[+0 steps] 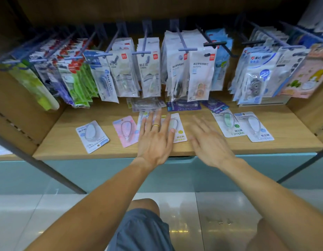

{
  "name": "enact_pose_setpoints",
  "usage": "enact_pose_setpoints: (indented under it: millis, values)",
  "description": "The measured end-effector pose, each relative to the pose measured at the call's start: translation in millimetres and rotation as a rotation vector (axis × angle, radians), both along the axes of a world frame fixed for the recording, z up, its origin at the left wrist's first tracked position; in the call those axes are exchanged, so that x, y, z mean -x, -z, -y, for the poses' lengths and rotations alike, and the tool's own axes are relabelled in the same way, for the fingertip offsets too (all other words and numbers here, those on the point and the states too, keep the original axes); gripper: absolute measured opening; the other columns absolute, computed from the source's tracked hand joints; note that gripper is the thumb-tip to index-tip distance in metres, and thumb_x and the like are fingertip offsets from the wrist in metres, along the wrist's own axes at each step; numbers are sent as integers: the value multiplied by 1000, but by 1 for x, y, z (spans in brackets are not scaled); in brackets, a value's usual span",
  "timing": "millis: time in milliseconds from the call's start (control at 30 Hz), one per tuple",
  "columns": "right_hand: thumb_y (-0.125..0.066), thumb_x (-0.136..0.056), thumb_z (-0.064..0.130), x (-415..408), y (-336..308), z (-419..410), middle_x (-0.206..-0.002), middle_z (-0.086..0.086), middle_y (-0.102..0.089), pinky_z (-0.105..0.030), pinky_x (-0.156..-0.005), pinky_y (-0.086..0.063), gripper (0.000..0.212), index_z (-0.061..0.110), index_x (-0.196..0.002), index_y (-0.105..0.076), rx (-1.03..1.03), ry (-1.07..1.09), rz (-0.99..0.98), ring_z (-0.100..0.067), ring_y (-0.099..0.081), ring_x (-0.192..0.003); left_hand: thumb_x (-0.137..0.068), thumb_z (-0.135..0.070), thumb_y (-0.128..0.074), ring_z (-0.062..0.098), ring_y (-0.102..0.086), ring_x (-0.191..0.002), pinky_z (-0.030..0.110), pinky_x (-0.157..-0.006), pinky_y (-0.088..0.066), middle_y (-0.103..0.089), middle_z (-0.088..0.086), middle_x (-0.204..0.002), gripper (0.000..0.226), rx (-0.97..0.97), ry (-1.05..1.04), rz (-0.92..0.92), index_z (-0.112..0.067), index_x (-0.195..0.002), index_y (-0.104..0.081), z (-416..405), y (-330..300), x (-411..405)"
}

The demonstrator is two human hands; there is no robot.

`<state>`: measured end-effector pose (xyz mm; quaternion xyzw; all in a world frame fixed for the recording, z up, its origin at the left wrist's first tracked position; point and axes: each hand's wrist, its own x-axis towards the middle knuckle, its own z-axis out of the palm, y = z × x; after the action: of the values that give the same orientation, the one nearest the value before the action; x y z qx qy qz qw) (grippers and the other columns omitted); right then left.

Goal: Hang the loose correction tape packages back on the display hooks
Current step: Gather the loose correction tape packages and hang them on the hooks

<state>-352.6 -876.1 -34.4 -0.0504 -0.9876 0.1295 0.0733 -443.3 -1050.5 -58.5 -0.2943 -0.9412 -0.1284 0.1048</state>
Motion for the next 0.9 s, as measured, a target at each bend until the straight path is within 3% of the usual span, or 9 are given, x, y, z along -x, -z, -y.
enact_pose_setpoints:
  millis: [100,233,400,567,633,733,800,900]
  values:
    - [-38,-109,27,15,6,32,-172,-3,-14,-26,-125,-7,54,23,-162,-27,75,-157,56,-24,-16,-158,-100,-55,-4,32,-12,-162,51,-130,-7,-19,12,-174,79,87,-72,34,-16,-164,-30,21,5,9]
    - [-43,-107,36,12,10,29,-170,1,-24,-36,-122,-28,51,26,-157,-38,72,-55,21,-22,-29,-154,-106,-52,-20,35,-30,-156,54,-128,-22,-36,16,-167,71,119,-5,-46,-7,-153,-49,50,13,15]
    - [-43,-106,38,-5,5,-2,-166,0,-32,-40,-115,-37,49,24,-153,-45,11,97,28,-24,-35,-150,-108,-45,-35,45,-44,-141,57,-120,-35,-50,25,-154,59,76,74,-97,-6,-143,-60,74,12,25]
    - [-50,-103,27,22,1,28,-155,-23,-44,-46,-121,-29,45,-3,-137,-53,-96,133,-63,-41,-37,-146,-109,-48,-37,41,-43,-135,53,-119,-33,-50,22,-148,52,88,101,-114,-18,-145,-59,83,11,28]
    - [-49,-103,19,45,-3,57,-160,-19,-38,-42,-121,-26,43,1,-142,-47,-43,15,-32,-36,-34,-147,-109,-49,-35,42,-43,-133,53,-118,-32,-49,21,-148,51,97,106,-109,-21,-147,-57,91,11,30]
    - [-46,-99,5,90,-9,90,-168,-11,-25,-40,-125,-24,64,13,-159,-28,34,-130,12,-31,-25,-153,-110,-47,-36,41,-42,-136,53,-121,-28,-49,20,-147,48,83,139,-112,-23,-146,-57,109,13,34]
    - [-45,-98,5,117,-11,102,-166,-11,-28,-43,-120,-32,68,17,-161,-23,48,-148,74,-34,-31,-149,-110,-46,-37,40,-41,-137,52,-123,-25,-49,20,-147,47,67,139,-100,-24,-146,-57,123,14,35]
    - [-42,-105,18,136,-10,109,-156,-11,-42,-43,-110,-41,56,20,-159,-28,29,-102,187,-35,-43,-139,-109,-47,-36,40,-42,-139,51,-125,-22,-47,18,-148,47,33,120,-54,-26,-145,-57,145,13,39]
